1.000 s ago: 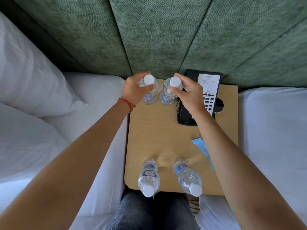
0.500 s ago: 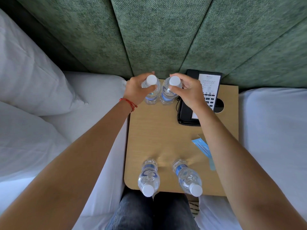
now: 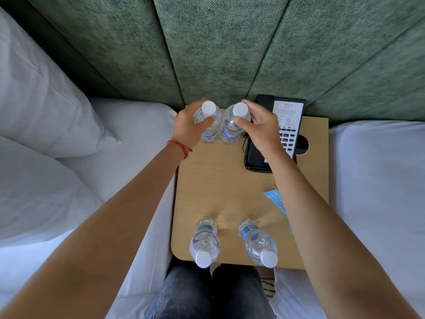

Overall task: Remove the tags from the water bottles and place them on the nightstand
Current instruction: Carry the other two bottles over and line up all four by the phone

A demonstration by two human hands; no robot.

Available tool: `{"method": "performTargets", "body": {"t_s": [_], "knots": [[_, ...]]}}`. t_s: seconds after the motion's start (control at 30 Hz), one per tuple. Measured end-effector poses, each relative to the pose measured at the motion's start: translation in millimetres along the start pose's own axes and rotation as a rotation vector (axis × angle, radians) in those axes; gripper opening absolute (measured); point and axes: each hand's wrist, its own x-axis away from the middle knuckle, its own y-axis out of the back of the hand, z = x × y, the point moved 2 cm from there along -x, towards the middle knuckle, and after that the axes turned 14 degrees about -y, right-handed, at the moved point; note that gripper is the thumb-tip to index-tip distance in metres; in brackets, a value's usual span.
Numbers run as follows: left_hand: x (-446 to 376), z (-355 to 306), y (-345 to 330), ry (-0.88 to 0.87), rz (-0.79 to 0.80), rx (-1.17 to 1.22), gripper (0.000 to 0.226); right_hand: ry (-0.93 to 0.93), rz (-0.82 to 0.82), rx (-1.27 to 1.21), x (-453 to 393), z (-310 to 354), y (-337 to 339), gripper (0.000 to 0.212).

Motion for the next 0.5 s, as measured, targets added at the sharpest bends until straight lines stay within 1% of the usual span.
{"method": "performTargets", "body": {"t_s": [0.1,0.2,0.37,0.5], "knots": [[11,-5,3,-0.011,-0.036,0.013,0.038,-0.017,-0.01,-0.057,8,-3,4,0.057],[29,-10,6,-0.004,-0.059,0.054,0.039,0.003,0.015,-0.078,23,-6,9,0.051],[79,-18,9,0.105,-0.098,0.157,0.036,-0.03,0.022,-0.086,63,-24,20,0.047],[131,-19,11,0.154,-0.049,0.179,0.031,-0.053,0.039,-0.077,102,-46,29,0.043]]}}
